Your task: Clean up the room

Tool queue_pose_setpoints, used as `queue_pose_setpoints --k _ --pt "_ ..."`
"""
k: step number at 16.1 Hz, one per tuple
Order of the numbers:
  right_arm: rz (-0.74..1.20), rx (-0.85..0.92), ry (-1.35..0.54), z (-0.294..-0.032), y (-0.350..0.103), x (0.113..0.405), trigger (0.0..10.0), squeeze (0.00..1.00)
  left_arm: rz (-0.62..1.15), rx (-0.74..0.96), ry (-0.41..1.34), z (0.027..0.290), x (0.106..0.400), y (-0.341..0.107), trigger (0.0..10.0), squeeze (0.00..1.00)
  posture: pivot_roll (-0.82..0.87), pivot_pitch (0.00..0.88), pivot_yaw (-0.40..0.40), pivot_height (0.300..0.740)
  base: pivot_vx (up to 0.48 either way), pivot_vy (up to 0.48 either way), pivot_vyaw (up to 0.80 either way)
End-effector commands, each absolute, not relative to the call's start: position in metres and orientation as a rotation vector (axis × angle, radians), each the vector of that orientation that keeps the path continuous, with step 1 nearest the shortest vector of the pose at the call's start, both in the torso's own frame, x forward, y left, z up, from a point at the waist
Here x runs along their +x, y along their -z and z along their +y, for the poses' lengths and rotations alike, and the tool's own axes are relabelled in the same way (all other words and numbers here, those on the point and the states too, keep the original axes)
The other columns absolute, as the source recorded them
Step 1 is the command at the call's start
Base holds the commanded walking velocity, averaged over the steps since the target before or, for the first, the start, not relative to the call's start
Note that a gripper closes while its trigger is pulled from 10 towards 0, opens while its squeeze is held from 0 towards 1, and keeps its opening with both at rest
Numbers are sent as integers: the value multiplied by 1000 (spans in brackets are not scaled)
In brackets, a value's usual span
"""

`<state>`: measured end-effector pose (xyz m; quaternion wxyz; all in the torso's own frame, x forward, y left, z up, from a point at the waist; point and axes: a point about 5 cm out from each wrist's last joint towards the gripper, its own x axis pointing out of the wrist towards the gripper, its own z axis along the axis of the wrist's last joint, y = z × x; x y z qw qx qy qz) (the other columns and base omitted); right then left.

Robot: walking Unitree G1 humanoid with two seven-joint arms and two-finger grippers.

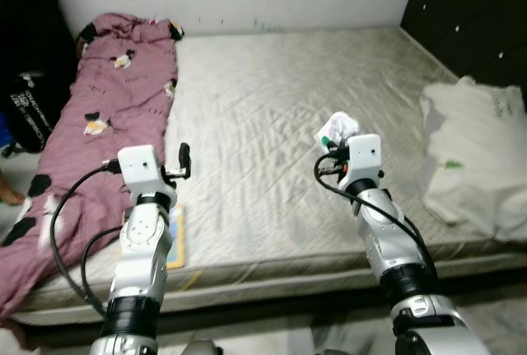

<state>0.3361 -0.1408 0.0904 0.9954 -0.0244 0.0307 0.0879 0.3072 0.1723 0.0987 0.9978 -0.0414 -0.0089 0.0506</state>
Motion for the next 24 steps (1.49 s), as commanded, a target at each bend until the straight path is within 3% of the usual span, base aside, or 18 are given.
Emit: queue_pose_setpoints --k 1,19,24 --pt "24 -74 -224 -126 -97 341 10000 0 -31 -71 -135 184 310 -101 10000 0 16 0 11 740 0 480 0" --pt "-14 -80 -222 -121 -102 351 10000 0 -32 -33 -164 194 320 -99 10000 0 24 0 37 740 0 480 0" --pt "-18 -104 -229 -116 -108 353 10000 0 -93 -23 -101 178 319 -110 10000 0 26 0 42 740 0 277 0"
